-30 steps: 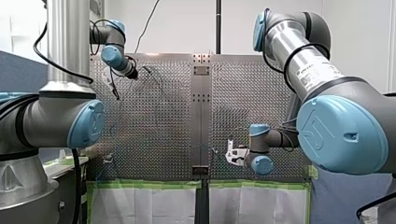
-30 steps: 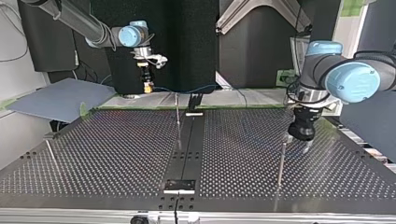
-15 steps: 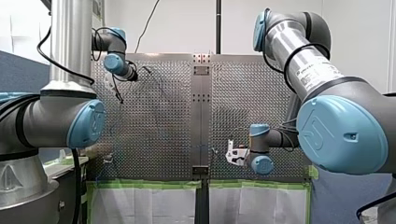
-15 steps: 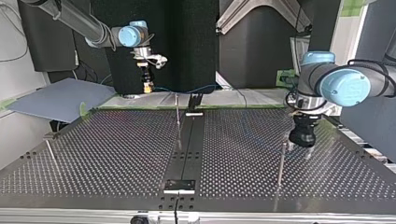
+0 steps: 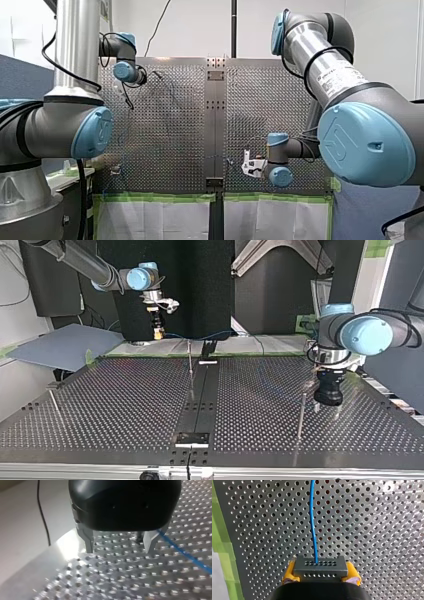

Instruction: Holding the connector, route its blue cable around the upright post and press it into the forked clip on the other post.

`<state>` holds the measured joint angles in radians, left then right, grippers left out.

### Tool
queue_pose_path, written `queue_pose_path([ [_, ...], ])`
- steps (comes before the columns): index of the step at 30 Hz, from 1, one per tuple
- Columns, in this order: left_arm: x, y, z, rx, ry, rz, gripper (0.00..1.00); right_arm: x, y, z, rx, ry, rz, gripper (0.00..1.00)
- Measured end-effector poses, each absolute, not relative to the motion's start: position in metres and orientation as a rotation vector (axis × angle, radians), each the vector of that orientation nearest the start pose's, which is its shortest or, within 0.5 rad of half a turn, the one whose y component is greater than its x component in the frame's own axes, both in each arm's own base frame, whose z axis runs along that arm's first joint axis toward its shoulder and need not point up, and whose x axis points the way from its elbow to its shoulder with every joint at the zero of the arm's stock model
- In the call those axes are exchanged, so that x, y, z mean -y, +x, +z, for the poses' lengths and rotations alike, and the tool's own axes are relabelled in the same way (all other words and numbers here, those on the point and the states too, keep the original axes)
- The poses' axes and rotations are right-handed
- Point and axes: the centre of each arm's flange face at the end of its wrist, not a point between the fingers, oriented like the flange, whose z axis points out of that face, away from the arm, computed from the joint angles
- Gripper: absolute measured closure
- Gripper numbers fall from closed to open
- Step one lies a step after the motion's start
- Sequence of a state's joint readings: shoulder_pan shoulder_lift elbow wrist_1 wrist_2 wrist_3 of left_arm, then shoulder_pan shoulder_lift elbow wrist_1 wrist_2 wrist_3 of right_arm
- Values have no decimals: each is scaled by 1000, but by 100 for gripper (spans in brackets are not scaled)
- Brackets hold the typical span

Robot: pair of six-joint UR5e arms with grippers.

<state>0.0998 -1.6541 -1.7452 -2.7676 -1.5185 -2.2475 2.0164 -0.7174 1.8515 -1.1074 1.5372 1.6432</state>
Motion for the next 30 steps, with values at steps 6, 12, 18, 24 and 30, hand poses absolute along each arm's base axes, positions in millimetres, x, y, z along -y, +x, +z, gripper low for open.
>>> queue_pose_path([
  [6,80,549,425,-1274,-501,-501,0,467,375,-16,1026,1558,1585,100],
  [12,77,561,460,-1164,-468,-506,0,467,375,-16,1027,1559,1585,100],
  [18,79,569,492,-1087,-429,-521,0,467,375,-16,1026,1557,1586,100],
  [24,81,572,518,-1050,-396,-536,0,467,375,-16,1025,1557,1586,100],
  [30,79,574,523,-1048,-392,-535,0,467,375,-16,1025,1557,1586,100],
])
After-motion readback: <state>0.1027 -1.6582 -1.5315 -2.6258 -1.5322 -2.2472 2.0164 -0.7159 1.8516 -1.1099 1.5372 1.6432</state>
